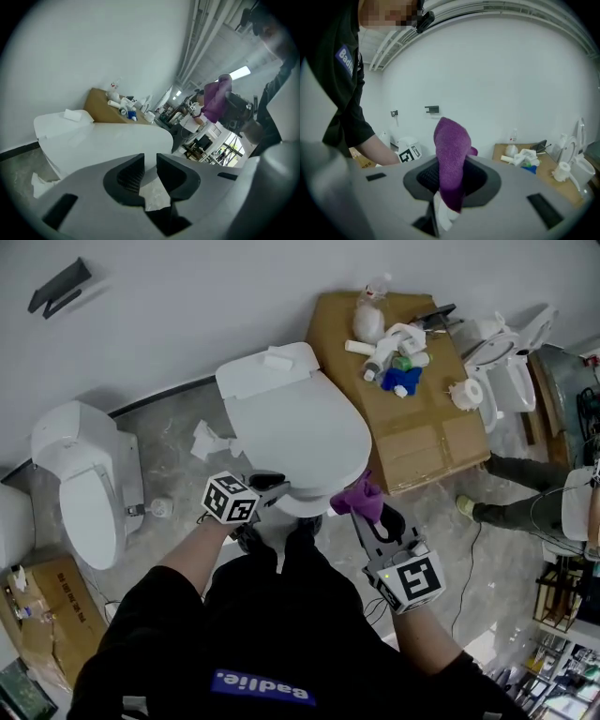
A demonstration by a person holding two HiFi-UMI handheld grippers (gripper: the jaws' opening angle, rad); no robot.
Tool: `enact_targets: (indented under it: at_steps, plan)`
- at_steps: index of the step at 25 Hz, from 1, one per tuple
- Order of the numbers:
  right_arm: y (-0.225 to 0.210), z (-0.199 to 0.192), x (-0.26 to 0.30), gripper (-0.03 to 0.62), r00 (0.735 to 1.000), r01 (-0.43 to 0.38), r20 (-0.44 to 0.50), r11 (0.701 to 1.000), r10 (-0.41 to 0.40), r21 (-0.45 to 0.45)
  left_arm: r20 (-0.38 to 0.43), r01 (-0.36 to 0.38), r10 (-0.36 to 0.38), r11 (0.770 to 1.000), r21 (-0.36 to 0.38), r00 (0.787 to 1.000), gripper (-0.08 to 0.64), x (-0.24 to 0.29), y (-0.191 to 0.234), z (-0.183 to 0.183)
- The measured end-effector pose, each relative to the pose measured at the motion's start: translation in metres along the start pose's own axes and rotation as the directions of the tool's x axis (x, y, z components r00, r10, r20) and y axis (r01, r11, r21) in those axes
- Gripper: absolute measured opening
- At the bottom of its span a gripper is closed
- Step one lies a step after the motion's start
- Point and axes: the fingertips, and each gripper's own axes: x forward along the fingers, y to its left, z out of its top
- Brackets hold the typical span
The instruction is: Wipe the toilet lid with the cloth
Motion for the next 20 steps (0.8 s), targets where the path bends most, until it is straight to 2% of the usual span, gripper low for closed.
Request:
enact_targets:
  at_steps: [6,11,14,16,20]
  plan:
    - [-0.010,-0.032,-0.009,0.097,0.998,-0.046,-0.044,0.999,0.047,0.020,-0.129,-0.074,0.072,0.997,-0.008,0.989,0.084,0.028,-0.004,-0.057]
    - [-0.025,-0.048,-0.005,0.097,0.990,-0.137,-0.039,0.990,0.135,-0.039,-0.205,-0.114,0.125,0.992,0.061,0.971,0.084,0.049,-0.001,-0.103]
    - [-0.037,-0.061,0.002,0.097,0.982,-0.184,-0.051,0.982,0.182,-0.041,-0.187,-0.178,0.180,0.984,0.028,0.966,0.067,0.060,0.008,-0.123]
    - [-0.041,-0.069,0.009,0.097,0.976,-0.211,-0.062,0.976,0.208,-0.047,-0.157,-0.231,0.226,0.973,-0.014,0.961,0.032,0.065,0.019,-0.132]
    - [-0.048,-0.084,0.022,0.097,0.965,-0.257,-0.076,0.965,0.252,-0.053,-0.128,-0.306,0.298,0.951,-0.049,0.946,0.017,0.076,0.036,-0.148]
